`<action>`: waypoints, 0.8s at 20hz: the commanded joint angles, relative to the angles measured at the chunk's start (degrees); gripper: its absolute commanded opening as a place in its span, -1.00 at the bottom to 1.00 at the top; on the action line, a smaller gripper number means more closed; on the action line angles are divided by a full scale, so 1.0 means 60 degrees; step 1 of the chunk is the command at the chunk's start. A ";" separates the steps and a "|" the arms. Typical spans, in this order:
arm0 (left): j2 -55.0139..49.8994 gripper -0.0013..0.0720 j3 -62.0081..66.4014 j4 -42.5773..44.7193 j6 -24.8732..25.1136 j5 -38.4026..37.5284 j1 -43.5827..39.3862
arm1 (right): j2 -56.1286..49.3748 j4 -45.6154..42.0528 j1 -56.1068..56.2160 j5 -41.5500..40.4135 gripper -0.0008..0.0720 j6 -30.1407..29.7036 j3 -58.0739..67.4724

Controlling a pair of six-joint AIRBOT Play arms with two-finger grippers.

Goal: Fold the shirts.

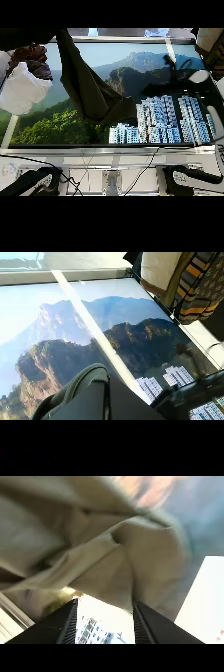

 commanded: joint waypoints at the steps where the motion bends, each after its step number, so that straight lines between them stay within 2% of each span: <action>1: 0.0000 -0.93 -0.0004 0.0160 0.0051 -0.0015 0.0004 | -0.1770 0.0335 0.1581 -0.1730 0.13 -0.0459 -0.0255; 3: 0.0000 -0.93 -0.0004 0.0528 0.0160 -0.0022 0.0004 | -0.2623 0.0608 0.2007 -0.2248 0.13 -0.0670 0.0033; 7: -0.0055 -0.93 -0.0004 0.1322 0.0153 -0.0029 0.0004 | -0.3967 0.0441 0.2051 -0.1133 0.13 -0.1140 0.1566; 11: -0.0178 -0.93 -0.0004 0.1319 0.0153 -0.0029 0.0004 | -0.4244 -0.0393 0.2036 -0.1552 0.14 -0.1005 0.2892; 16: -0.0229 -0.93 -0.0004 0.1315 0.0142 -0.0047 0.0004 | -0.5060 0.0047 0.2040 -0.0783 0.14 -0.0699 0.3279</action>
